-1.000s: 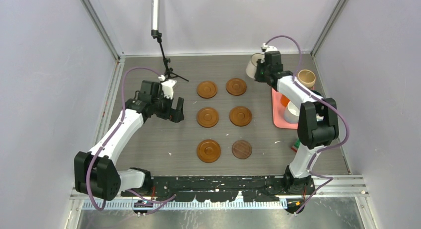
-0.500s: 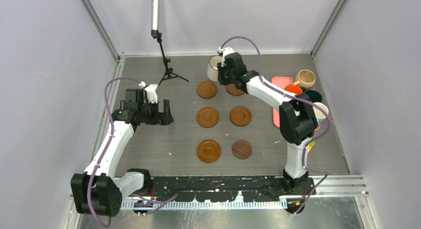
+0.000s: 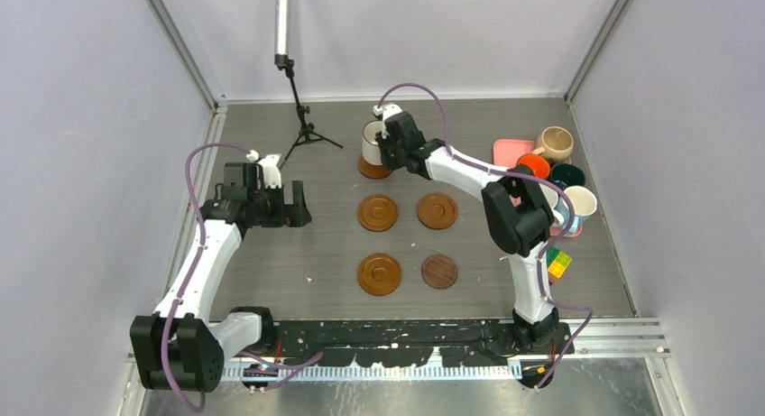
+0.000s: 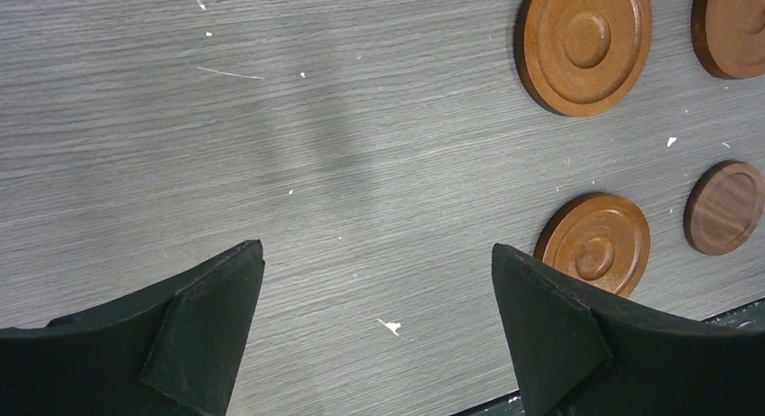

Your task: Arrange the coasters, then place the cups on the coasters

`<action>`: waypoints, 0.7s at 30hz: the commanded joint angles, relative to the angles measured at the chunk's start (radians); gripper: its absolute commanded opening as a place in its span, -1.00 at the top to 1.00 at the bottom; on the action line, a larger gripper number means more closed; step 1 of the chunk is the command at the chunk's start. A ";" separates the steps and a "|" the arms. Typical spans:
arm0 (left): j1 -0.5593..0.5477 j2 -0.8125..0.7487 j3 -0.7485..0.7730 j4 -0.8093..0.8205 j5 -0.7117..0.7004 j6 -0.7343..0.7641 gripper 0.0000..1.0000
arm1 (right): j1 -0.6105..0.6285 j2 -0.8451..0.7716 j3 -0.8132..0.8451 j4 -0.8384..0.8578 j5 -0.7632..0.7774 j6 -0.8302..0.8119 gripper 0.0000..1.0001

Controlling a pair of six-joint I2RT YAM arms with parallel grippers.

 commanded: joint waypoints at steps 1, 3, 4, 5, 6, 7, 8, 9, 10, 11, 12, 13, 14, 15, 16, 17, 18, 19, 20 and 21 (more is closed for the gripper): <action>0.006 0.013 0.031 0.004 0.013 -0.006 -0.99 | 0.002 -0.034 0.031 0.202 0.023 -0.016 0.99; 0.008 0.018 0.037 0.003 0.011 -0.004 -0.99 | 0.003 -0.032 0.018 0.216 0.024 -0.017 0.99; 0.008 0.020 0.038 0.002 0.010 -0.005 -1.00 | 0.004 -0.032 0.010 0.224 0.023 -0.019 1.00; 0.008 0.023 0.040 0.001 0.010 -0.005 -0.99 | 0.005 -0.032 0.003 0.229 0.022 -0.020 0.99; 0.008 0.025 0.041 0.000 0.008 -0.005 -0.99 | 0.005 -0.031 -0.001 0.232 0.021 -0.022 1.00; 0.008 0.025 0.042 -0.001 0.008 -0.003 -0.99 | 0.006 -0.031 -0.005 0.235 0.021 -0.022 1.00; 0.009 0.027 0.042 -0.001 0.006 -0.003 -0.99 | 0.007 -0.032 -0.009 0.237 0.019 -0.022 0.99; 0.009 0.029 0.042 0.000 0.006 -0.002 -0.99 | 0.008 -0.031 -0.013 0.238 0.017 -0.023 0.99; 0.009 0.029 0.043 -0.001 0.004 -0.002 -1.00 | 0.010 -0.031 -0.017 0.240 0.016 -0.022 0.99; 0.010 0.030 0.045 -0.003 0.005 -0.003 -0.99 | 0.011 -0.030 -0.020 0.242 0.015 -0.024 0.99; 0.010 0.033 0.046 -0.005 0.006 -0.004 -0.99 | 0.012 -0.030 -0.026 0.249 0.014 -0.026 0.99; 0.011 0.035 0.048 -0.007 0.009 -0.005 -0.99 | 0.013 -0.029 -0.031 0.254 0.014 -0.030 0.99; 0.011 0.037 0.051 -0.008 0.013 -0.005 -0.99 | 0.015 -0.028 -0.034 0.257 0.014 -0.034 0.99; 0.011 0.038 0.053 -0.009 0.016 -0.004 -0.99 | 0.016 -0.026 -0.039 0.260 0.014 -0.037 0.99; 0.012 0.040 0.054 -0.010 0.017 -0.003 -0.99 | 0.017 -0.025 -0.041 0.263 0.013 -0.036 1.00; 0.012 0.041 0.054 -0.012 0.016 -0.002 -0.99 | 0.018 -0.021 -0.043 0.263 0.014 -0.035 1.00; 0.012 0.041 0.055 -0.014 0.017 0.000 -0.99 | 0.021 -0.019 -0.043 0.263 0.016 -0.035 0.99; 0.012 0.042 0.056 -0.015 0.017 0.001 -0.99 | 0.023 -0.016 -0.045 0.264 0.018 -0.037 0.99; 0.011 0.042 0.058 -0.017 0.017 0.002 -0.99 | 0.027 -0.013 -0.045 0.265 0.020 -0.039 0.99; 0.011 0.042 0.060 -0.018 0.017 0.004 -0.99 | 0.029 -0.010 -0.046 0.264 0.026 -0.042 0.99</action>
